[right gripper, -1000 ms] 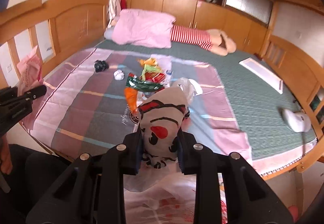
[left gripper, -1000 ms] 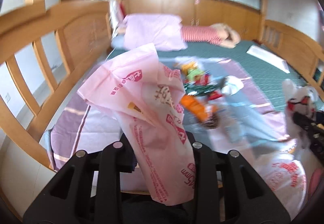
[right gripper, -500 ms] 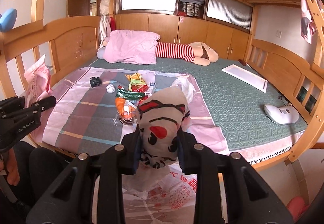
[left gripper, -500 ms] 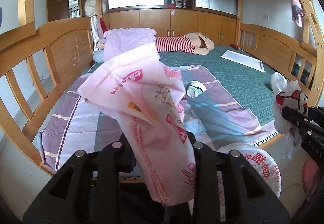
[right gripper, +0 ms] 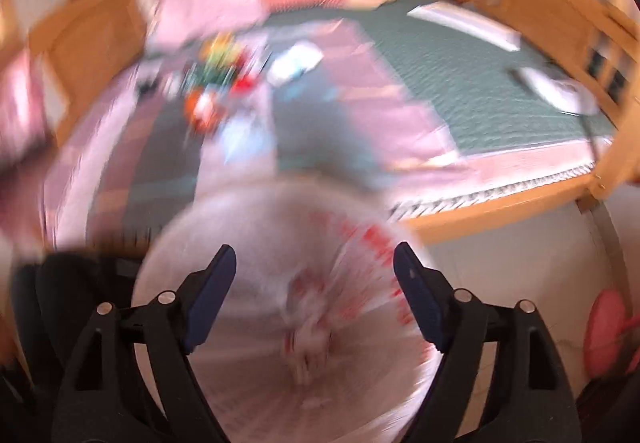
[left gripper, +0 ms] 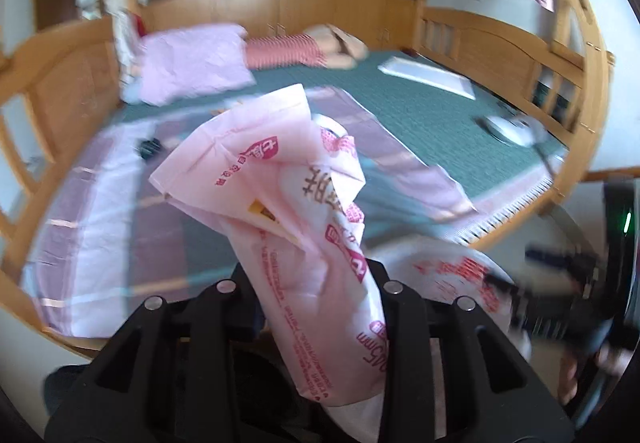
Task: Collect trash
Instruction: 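Release the white bag over the bin while the left gripper drops the pink bag in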
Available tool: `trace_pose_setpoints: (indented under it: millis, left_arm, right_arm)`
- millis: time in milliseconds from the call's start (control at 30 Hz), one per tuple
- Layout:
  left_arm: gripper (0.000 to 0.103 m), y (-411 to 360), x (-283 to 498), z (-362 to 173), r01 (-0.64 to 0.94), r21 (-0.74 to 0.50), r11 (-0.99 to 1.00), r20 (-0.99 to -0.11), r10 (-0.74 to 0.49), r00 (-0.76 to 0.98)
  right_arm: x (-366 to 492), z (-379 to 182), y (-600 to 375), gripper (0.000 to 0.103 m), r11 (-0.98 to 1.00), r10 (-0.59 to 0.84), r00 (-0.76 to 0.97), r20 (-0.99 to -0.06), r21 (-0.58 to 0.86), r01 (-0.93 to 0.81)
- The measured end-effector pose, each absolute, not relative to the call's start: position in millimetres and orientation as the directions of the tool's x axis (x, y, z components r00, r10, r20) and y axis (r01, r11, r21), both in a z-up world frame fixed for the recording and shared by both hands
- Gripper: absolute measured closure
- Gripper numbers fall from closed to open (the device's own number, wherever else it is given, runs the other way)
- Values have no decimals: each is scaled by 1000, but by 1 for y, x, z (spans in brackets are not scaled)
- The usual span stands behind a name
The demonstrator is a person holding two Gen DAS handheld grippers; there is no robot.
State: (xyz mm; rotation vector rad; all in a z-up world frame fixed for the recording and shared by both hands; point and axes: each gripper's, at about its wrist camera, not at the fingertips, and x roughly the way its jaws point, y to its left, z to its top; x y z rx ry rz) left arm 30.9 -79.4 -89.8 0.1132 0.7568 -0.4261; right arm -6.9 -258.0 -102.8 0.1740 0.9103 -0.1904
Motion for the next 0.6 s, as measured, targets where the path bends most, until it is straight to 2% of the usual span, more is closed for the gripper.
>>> trace_pose_setpoints:
  millis: [33,100,167,200,267,367,433,500,600]
  left_arm:
    - [70,-86,33,-97,465,-96,880,-709,-388,589]
    - [60,-107,34,-120,595,-185,782,-762,-497,415]
    - [19,-130,30,-144,663,-215,717,-803,-516,298]
    - [12,-137,29,-153,672,-193,715,-818,-496,292]
    - [9,-142,31,-160,665,-134,735,-830,-450,330]
    - [9,-122,46,-151,596,-130,793,-798,-440,411]
    - [8,-93,64,-140,497,-150,855,-762,-420,492]
    - [8,-54,88,-130,343,-158,926,-735,-343,586]
    - [8,-1,111,-122,151,-143,978,-720,-207,662]
  right_arm:
    - [-14,-90,-271,22,950,-134,634,-761,84,301]
    - [-25,-73,-293,22,916,-205,672,-712,102,387]
    - [-33,-64,-305,21,898,-238,688,-686,115,425]
    - [-33,-62,-309,21,894,-243,690,-682,118,432]
    - [-31,-59,-314,20,894,-245,688,-682,115,433]
    - [-27,-59,-313,20,900,-225,690,-688,124,418]
    - [-12,-62,-310,20,911,-166,696,-699,161,380]
    - [19,-66,-305,20,934,-100,690,-717,172,315]
    - [79,-77,-271,20,978,-50,658,-751,96,184]
